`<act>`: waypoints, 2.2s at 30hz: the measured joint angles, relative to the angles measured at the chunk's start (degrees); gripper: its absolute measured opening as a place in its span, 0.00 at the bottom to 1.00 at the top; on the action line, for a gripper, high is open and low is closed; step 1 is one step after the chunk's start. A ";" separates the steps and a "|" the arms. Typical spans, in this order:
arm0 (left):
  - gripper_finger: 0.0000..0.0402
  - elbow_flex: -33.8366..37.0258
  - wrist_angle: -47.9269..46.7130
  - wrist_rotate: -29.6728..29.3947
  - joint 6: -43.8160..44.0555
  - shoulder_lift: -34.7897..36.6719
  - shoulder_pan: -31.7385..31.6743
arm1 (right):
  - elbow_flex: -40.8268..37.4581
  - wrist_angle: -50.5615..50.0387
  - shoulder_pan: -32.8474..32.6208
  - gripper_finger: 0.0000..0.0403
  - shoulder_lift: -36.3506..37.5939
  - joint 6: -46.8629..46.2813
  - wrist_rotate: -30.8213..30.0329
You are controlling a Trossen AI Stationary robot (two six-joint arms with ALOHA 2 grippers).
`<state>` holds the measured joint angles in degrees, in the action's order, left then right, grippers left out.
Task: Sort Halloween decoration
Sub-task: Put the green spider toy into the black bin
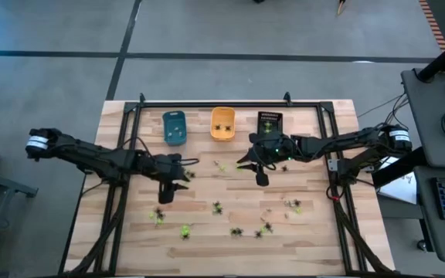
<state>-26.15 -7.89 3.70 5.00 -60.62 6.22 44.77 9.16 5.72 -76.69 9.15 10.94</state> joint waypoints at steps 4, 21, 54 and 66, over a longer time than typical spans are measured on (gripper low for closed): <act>0.32 1.02 -0.33 -1.93 0.04 0.00 1.69 | 0.00 0.99 0.02 0.19 0.00 0.36 -0.02; 0.42 3.50 -1.36 -9.33 0.08 -5.03 2.43 | 0.00 2.15 0.02 0.19 0.00 0.90 -0.45; 0.28 3.30 4.38 -14.68 -0.88 -16.81 2.49 | 0.00 1.83 0.02 0.19 0.00 0.39 -0.50; 0.12 3.37 4.30 -13.34 0.49 -16.74 2.49 | 0.00 1.83 0.02 0.19 0.00 0.44 -0.50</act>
<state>-22.79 -3.59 -9.64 5.49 -77.36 8.71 44.77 10.98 5.74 -76.69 9.58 10.44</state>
